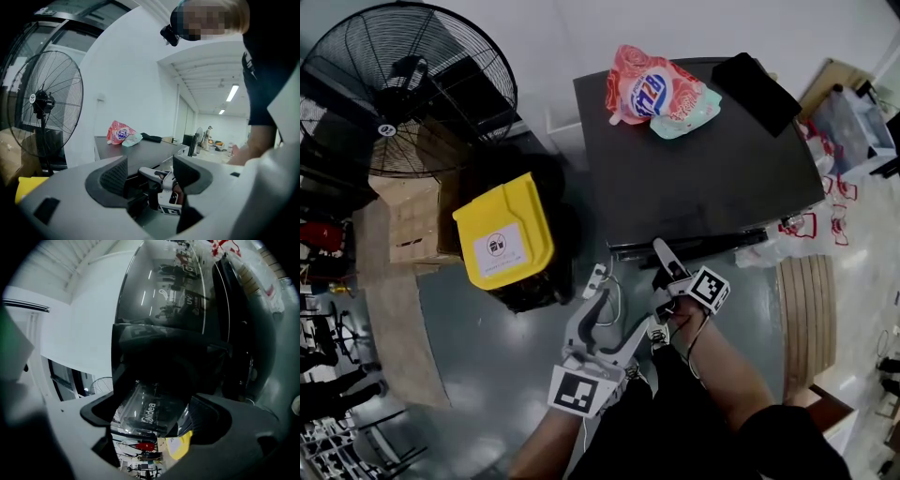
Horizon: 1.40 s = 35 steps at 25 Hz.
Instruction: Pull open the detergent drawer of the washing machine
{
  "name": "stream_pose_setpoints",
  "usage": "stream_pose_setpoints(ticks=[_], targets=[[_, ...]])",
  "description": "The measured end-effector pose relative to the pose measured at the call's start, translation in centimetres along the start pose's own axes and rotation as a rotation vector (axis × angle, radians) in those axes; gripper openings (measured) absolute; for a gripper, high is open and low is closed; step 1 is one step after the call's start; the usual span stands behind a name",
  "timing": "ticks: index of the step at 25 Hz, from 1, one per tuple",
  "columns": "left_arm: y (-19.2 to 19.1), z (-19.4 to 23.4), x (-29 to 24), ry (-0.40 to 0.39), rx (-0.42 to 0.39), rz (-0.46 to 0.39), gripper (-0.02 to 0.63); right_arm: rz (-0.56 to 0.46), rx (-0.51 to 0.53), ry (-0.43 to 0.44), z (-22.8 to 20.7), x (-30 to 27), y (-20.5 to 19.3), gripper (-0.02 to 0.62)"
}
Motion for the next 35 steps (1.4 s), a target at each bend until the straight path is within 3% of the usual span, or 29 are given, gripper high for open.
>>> stream_pose_setpoints(ticks=[18,35], targets=[[-0.3,-1.0,1.4,0.01,0.009,-0.002,0.278,-0.007,0.006,0.04,0.0,-0.2,-0.1,0.476],[0.0,-2.9,3.3,0.012,0.003,-0.004,0.278,-0.02,-0.011,0.007,0.2,0.8,-0.5,0.464]])
Point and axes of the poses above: the fingertips, and each gripper's own axes: x backward along the fingers, z to its left, y out of its top, the point moved 7 cm from there along x, backward along the fingers, and after that the axes turned 9 degrees about -z, right-handed, at the moved point
